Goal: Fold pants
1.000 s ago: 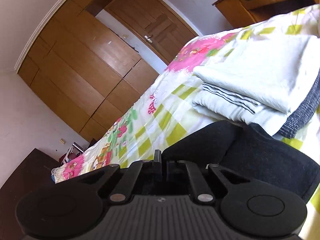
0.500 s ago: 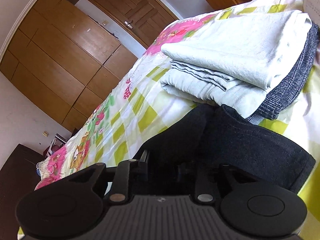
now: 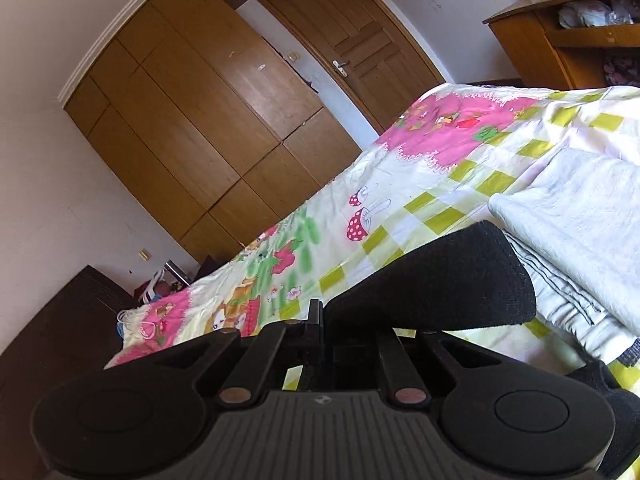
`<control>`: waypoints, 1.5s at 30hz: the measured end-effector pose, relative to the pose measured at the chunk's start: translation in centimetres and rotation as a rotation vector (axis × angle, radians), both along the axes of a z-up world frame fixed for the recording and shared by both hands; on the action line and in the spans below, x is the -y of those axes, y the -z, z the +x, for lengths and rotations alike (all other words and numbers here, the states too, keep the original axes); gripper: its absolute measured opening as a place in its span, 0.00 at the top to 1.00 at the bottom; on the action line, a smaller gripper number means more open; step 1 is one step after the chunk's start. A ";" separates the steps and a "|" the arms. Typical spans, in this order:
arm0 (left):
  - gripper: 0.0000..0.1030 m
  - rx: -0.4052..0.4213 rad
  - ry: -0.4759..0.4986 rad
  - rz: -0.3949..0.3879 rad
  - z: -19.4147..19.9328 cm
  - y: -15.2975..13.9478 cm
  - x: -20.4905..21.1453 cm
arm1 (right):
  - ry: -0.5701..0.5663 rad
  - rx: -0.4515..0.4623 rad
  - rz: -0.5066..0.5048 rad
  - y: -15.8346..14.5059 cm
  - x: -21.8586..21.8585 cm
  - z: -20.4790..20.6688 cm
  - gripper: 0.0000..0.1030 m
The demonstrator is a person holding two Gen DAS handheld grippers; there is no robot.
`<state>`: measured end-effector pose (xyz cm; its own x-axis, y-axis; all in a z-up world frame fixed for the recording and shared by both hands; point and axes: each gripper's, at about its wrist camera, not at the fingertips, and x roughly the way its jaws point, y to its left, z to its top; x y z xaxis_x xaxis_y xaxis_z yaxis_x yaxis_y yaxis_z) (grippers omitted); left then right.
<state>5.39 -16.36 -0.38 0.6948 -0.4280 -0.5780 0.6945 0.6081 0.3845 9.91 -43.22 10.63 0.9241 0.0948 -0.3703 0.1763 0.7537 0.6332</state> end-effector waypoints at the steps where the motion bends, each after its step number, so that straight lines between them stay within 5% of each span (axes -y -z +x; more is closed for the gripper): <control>1: 0.63 -0.006 -0.009 -0.008 0.4 -0.5 -0.2 | -0.013 -0.003 -0.004 -0.2 0.0 0.1 0.78; 3: 0.77 -0.014 -0.026 -0.051 1.0 -2.0 -0.8 | -0.027 0.033 -0.024 -0.9 -0.2 -0.4 0.78; 8: 0.79 0.013 -0.019 -0.133 0.2 -5.0 -2.4 | -0.025 0.129 -0.100 -1.2 -0.5 -4.9 0.79; 10: 0.79 -0.040 0.004 -0.125 -0.7 -3.9 -2.3 | 0.023 0.043 -0.095 1.8 0.0 -6.8 0.79; 14: 0.79 -0.134 0.088 0.037 -2.5 1.9 -0.3 | 0.077 -0.242 -0.062 10.7 1.7 -8.1 0.75; 17: 0.80 -0.101 0.115 0.102 -3.5 3.5 -0.1 | 0.129 -0.252 0.080 13.8 3.1 -9.5 0.71; 24: 0.78 -0.138 0.097 0.083 -2.9 3.0 -0.4 | 0.224 -0.189 0.141 14.2 5.7 -10.5 0.61; 26: 0.78 -0.134 0.095 0.087 -3.1 3.1 -0.2 | 0.239 -0.208 0.142 14.1 5.9 -10.3 0.78; 31: 0.76 -0.115 0.102 0.084 -3.2 2.1 -0.2 | 0.194 -0.097 0.080 11.1 5.4 -10.1 0.78; 35: 0.75 -0.115 0.107 0.105 -3.4 2.8 -0.1 | 0.193 -0.273 0.094 14.3 6.0 -10.0 0.74; 39: 0.75 -0.121 0.104 0.091 -3.5 2.7 -0.2 | 0.229 -0.200 0.118 13.7 6.0 -13.4 0.59; 45: 0.74 -0.129 0.104 0.073 -3.3 2.4 -0.4 | 0.278 -0.188 0.199 14.7 6.5 -15.7 0.59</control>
